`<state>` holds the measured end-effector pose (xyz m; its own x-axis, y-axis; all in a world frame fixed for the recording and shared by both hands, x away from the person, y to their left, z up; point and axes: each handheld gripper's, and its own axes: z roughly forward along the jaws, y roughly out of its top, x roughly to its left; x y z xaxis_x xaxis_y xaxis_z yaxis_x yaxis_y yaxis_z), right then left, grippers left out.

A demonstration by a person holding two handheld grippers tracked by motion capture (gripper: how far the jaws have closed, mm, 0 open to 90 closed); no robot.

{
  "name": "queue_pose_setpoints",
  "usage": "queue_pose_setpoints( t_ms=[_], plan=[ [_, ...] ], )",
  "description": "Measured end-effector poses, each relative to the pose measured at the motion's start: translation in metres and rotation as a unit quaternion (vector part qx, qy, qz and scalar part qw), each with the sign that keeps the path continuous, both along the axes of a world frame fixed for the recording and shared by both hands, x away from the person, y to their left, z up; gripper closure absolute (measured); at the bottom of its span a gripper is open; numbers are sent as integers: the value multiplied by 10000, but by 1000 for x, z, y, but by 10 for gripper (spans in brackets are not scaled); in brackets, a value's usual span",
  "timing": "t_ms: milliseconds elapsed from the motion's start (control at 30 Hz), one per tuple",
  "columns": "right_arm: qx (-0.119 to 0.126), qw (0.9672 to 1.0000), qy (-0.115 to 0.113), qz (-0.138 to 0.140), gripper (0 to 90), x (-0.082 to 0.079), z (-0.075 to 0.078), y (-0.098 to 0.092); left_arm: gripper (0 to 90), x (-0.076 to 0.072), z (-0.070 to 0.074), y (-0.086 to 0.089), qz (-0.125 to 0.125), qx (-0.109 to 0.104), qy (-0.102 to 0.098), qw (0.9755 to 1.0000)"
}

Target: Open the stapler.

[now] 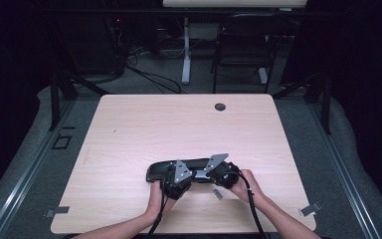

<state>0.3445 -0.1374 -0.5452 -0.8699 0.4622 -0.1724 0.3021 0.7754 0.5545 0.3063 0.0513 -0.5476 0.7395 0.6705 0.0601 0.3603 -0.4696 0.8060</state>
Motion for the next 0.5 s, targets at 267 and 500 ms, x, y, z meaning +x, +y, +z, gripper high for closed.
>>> queue_pose_setpoints(
  t_ms=[267, 500],
  plan=[
    [96, 9999, 51, -44, 900, 3, -6, 2, 900, 3, -7, 1, 184, -149, 87, 9997],
    [265, 9994, 184, -122, 900, 6, -7, -2, 900, 4, -10, -2, 262, -227, 75, 9994]
  ],
)
